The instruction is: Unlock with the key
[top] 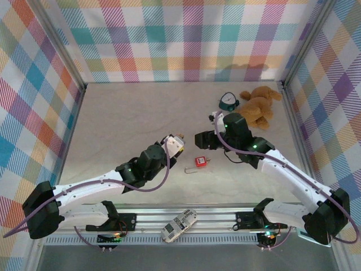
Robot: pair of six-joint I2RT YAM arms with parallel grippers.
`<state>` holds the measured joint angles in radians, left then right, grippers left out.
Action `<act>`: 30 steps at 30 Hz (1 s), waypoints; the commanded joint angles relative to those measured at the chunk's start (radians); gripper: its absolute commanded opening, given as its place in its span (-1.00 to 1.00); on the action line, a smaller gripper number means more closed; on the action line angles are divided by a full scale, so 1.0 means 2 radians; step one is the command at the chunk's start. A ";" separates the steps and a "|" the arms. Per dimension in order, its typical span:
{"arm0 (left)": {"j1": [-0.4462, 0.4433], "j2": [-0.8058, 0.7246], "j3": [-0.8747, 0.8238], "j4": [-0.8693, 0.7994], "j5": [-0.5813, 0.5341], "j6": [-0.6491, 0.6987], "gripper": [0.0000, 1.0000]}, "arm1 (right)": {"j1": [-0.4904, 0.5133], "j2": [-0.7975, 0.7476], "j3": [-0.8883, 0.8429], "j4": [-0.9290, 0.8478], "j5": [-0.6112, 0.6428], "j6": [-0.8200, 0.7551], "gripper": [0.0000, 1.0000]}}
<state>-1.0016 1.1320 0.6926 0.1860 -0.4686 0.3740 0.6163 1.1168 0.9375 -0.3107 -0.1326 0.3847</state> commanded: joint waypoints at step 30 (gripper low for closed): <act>-0.095 0.139 -0.083 0.368 -0.248 0.567 -0.55 | -0.068 0.106 0.032 0.029 -0.250 -0.015 0.09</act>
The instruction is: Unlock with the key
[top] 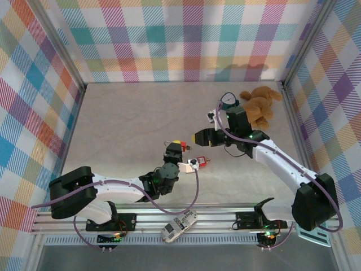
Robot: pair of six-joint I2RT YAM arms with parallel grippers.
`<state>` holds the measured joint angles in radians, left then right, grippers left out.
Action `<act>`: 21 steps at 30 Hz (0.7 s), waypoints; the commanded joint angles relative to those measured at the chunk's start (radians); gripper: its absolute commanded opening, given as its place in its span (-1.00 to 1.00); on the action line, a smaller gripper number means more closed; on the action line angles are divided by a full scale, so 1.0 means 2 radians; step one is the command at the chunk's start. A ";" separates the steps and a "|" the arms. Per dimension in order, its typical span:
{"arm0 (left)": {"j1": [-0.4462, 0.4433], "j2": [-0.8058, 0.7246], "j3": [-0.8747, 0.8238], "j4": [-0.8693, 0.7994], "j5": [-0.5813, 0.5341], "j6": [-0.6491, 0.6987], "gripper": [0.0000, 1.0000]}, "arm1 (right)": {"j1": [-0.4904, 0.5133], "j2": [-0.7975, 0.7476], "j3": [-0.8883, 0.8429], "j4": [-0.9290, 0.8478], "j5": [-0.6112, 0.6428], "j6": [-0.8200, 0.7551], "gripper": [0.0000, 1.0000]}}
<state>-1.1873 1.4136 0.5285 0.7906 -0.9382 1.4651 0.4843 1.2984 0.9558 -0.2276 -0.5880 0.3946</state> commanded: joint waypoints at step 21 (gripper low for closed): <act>0.006 0.037 -0.002 0.091 -0.016 0.028 -0.55 | 0.029 0.063 0.066 -0.111 -0.015 -0.072 0.02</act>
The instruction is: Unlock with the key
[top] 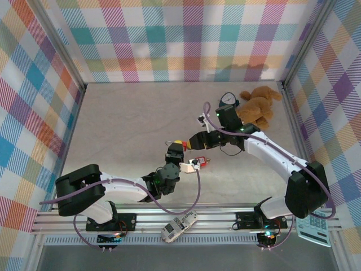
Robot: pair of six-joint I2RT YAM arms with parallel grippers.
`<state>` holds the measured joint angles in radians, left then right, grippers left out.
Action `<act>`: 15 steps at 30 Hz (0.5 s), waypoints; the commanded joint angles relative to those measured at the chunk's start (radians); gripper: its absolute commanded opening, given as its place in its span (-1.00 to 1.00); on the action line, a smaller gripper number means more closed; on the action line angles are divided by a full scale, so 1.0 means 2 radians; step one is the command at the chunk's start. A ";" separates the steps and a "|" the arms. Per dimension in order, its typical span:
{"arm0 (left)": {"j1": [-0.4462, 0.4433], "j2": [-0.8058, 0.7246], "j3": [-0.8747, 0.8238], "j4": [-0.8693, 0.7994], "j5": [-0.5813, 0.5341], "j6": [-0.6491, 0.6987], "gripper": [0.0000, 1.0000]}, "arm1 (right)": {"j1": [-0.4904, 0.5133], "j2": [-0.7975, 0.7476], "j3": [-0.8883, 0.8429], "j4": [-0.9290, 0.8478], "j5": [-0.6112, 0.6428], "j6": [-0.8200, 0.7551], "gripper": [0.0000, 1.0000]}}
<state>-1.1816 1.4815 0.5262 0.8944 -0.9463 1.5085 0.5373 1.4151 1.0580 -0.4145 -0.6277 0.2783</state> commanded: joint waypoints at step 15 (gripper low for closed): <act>0.000 -0.004 -0.002 0.038 -0.014 0.011 -0.57 | 0.002 0.006 0.019 -0.022 0.053 -0.003 0.03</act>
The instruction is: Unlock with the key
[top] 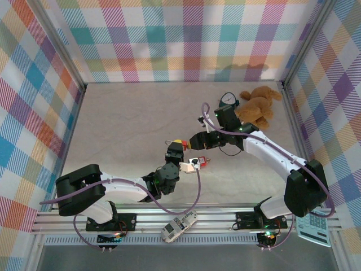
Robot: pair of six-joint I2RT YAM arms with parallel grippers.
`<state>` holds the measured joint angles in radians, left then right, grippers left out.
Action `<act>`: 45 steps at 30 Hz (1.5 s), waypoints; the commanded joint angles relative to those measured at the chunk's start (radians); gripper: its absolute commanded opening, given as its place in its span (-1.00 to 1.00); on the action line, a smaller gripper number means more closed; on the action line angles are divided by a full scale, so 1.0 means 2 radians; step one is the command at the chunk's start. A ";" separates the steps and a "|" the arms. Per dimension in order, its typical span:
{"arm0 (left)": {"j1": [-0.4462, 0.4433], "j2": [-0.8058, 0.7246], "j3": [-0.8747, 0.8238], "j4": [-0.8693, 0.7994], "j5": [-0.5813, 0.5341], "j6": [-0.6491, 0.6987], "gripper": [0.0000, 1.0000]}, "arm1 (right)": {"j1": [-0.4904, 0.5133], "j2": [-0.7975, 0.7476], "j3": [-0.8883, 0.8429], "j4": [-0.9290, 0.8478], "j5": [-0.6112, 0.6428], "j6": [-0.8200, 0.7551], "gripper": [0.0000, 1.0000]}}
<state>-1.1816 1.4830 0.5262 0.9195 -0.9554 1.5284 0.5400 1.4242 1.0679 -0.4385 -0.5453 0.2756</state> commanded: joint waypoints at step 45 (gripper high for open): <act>-0.004 0.030 -0.007 0.142 -0.005 0.074 -0.60 | -0.023 0.012 0.051 -0.055 0.010 0.028 0.09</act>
<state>-1.1835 1.5326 0.5068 1.1114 -0.9619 1.6737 0.5053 1.4631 1.1374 -0.5186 -0.5232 0.3161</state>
